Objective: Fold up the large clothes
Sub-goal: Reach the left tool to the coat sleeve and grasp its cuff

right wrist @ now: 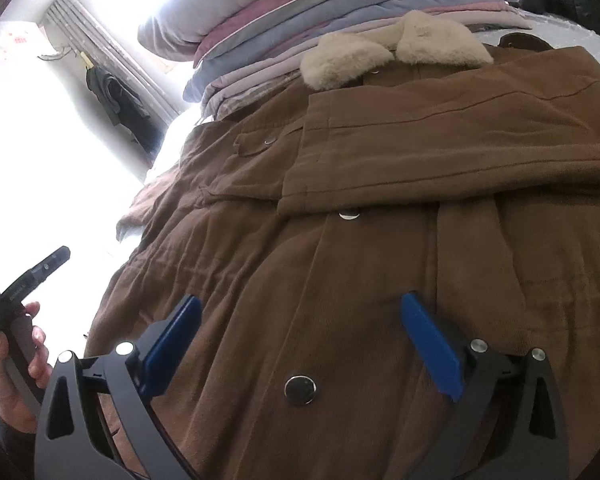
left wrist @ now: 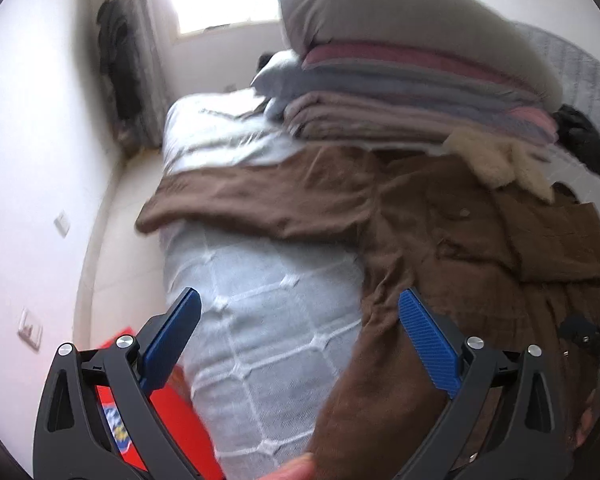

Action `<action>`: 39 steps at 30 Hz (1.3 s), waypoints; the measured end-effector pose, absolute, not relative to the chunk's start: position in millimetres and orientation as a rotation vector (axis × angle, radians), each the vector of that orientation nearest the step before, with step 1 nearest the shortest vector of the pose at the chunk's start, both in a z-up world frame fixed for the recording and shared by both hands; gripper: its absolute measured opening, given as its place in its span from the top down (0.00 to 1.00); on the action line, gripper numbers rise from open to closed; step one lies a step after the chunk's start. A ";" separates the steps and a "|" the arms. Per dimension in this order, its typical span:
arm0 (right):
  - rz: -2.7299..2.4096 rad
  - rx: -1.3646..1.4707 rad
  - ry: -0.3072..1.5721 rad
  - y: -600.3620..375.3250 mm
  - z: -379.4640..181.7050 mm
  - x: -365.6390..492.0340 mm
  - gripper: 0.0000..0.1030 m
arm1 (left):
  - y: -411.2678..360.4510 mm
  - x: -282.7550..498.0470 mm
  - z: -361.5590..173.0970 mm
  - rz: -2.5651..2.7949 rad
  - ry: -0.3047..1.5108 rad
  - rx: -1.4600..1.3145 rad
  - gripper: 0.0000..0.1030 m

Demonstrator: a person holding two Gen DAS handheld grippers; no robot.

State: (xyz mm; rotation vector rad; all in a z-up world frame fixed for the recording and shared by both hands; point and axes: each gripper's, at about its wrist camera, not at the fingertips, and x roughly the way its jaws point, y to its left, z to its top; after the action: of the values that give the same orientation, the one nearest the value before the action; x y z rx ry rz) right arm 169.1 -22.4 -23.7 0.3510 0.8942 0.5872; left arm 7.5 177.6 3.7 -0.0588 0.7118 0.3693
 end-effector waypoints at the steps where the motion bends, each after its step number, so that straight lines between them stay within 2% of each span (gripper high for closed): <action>1: 0.587 0.351 0.894 -22.2 -23.7 168.8 0.07 | 177.6 6.3 7.6 0.347 0.688 -0.068 0.07; 4: 0.587 0.352 0.894 -22.4 -23.7 168.7 0.07 | 180.5 5.0 14.7 0.318 0.658 -0.099 0.07; 8: 0.587 0.354 0.893 -22.2 -23.7 168.4 0.07 | 181.8 10.0 10.3 0.358 0.704 -0.082 0.07; 14: 0.588 0.354 0.893 -22.2 -23.7 168.4 0.07 | 164.3 7.1 18.1 0.389 0.647 0.050 0.07; 28: 0.588 0.354 0.893 -22.3 -23.9 169.0 0.07 | 167.8 12.1 15.9 0.325 0.673 0.015 0.07; 31: 0.591 0.357 0.893 -22.2 -24.6 169.3 0.07 | 200.3 35.5 6.4 0.210 0.755 -0.104 0.07; 34: 0.591 0.356 0.894 -22.1 -24.7 169.7 0.07 | 275.4 58.8 -18.1 0.138 0.854 -0.402 0.07; 39: 0.587 0.354 0.899 -20.2 -25.8 169.2 0.06 | 414.0 58.4 -58.3 0.151 0.826 -0.840 0.07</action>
State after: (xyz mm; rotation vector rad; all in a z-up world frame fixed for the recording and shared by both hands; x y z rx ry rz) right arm 169.2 -20.2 -25.8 0.3538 0.8993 0.5868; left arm 58.4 414.0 -58.3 -0.8395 0.8264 0.1506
